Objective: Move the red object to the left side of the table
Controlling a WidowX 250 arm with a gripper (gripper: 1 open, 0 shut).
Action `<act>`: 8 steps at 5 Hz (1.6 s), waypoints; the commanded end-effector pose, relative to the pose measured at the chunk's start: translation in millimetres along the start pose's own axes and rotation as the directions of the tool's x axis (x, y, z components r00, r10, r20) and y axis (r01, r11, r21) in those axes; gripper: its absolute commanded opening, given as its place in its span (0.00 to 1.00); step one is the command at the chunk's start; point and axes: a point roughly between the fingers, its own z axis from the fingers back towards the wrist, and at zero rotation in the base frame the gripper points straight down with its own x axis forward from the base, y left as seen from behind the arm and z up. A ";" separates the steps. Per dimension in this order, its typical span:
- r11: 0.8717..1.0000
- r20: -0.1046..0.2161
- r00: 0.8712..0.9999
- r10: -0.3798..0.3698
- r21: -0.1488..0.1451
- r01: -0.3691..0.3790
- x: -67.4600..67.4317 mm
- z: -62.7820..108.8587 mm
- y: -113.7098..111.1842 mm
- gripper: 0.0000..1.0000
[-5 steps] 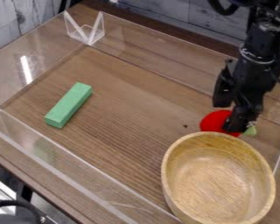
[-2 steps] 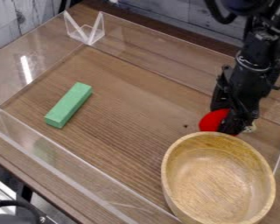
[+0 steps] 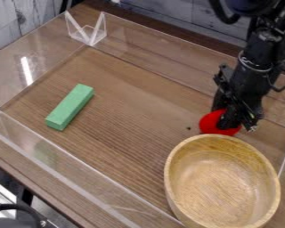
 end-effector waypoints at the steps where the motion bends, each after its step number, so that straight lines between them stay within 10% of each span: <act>1: 0.993 0.080 0.992 0.097 0.061 -0.102 7.4 37.6 21.6 0.00; 4: 0.887 0.071 0.900 0.430 0.154 -0.436 -50.6 68.1 107.7 0.00; 8: 0.787 0.059 0.817 0.573 0.237 -0.569 -138.9 70.8 198.5 0.00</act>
